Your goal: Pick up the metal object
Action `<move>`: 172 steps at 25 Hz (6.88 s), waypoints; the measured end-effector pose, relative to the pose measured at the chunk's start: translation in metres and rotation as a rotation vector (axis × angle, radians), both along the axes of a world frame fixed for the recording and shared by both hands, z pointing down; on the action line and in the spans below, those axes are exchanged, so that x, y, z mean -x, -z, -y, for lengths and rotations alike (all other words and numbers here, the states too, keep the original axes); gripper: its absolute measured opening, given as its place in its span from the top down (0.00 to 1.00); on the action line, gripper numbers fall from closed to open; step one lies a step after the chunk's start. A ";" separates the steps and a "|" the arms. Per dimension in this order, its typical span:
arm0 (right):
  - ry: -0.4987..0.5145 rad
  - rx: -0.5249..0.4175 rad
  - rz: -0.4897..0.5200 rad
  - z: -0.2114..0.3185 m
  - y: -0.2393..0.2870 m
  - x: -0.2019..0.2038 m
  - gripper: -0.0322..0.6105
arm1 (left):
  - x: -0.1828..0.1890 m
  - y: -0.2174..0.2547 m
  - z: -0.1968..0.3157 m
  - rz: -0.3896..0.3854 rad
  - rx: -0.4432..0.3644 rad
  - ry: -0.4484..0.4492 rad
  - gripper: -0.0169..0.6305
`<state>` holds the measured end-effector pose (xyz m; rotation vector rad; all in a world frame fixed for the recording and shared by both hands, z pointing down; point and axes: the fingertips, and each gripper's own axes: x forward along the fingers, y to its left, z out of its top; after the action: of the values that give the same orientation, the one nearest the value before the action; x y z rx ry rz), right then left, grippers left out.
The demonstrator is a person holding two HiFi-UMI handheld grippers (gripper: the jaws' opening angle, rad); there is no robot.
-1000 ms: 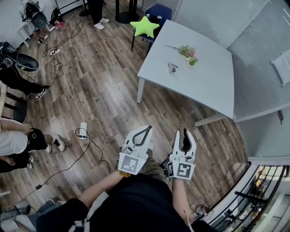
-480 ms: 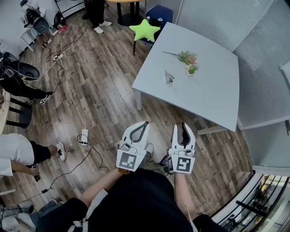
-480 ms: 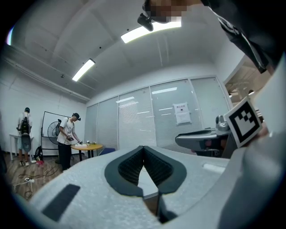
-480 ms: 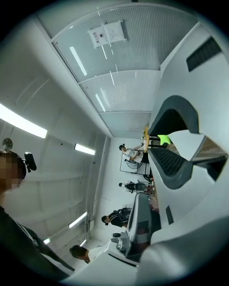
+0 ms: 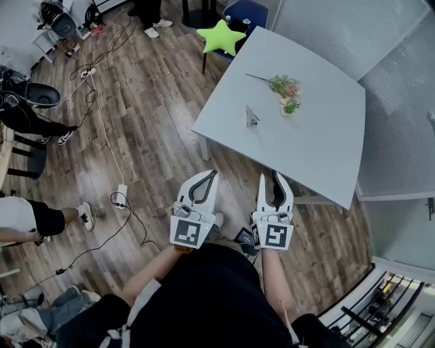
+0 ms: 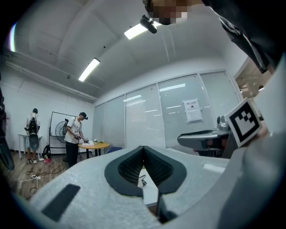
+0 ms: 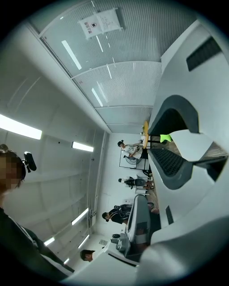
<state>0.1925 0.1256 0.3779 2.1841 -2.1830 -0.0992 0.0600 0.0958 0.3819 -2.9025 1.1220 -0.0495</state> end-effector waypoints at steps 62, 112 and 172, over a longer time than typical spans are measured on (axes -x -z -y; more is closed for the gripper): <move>-0.050 0.321 0.035 0.251 -0.145 -0.088 0.66 | -0.004 -0.043 0.256 0.012 0.012 -0.039 0.96; -0.041 0.707 0.000 0.285 -0.294 -0.117 0.71 | 0.020 -0.050 0.266 0.028 0.030 0.067 0.96; -0.032 0.705 0.034 0.281 -0.290 -0.119 0.86 | 0.006 -0.045 0.261 0.029 -0.005 0.042 0.96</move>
<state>0.3117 -0.1558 0.6681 1.8058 -1.7989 0.6132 0.0537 -0.1651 0.4272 -2.8636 1.1772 -0.0890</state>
